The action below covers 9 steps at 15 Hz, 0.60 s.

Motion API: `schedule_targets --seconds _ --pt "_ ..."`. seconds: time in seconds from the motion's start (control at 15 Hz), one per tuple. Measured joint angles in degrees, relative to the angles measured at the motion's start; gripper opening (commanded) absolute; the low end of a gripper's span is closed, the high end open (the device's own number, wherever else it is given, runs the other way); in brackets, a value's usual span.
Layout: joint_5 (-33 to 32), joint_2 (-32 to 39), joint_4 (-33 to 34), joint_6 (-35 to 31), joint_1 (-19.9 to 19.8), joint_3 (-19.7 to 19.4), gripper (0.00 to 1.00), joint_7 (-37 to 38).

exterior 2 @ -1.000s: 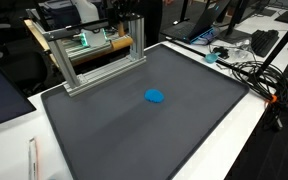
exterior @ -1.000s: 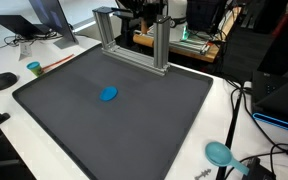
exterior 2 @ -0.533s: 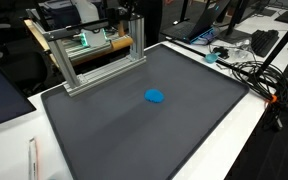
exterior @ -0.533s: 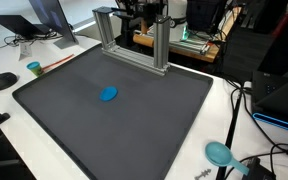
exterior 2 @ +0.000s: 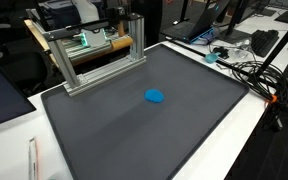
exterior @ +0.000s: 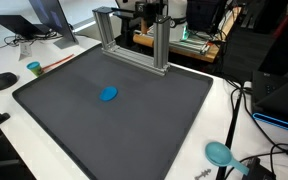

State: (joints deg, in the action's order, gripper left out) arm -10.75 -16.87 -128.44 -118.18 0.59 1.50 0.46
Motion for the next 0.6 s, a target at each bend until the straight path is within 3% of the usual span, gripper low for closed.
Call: schedule_targets --seconds 0.6 --pt "1.1 2.6 5.4 -2.2 0.4 0.0 1.00 -2.1"
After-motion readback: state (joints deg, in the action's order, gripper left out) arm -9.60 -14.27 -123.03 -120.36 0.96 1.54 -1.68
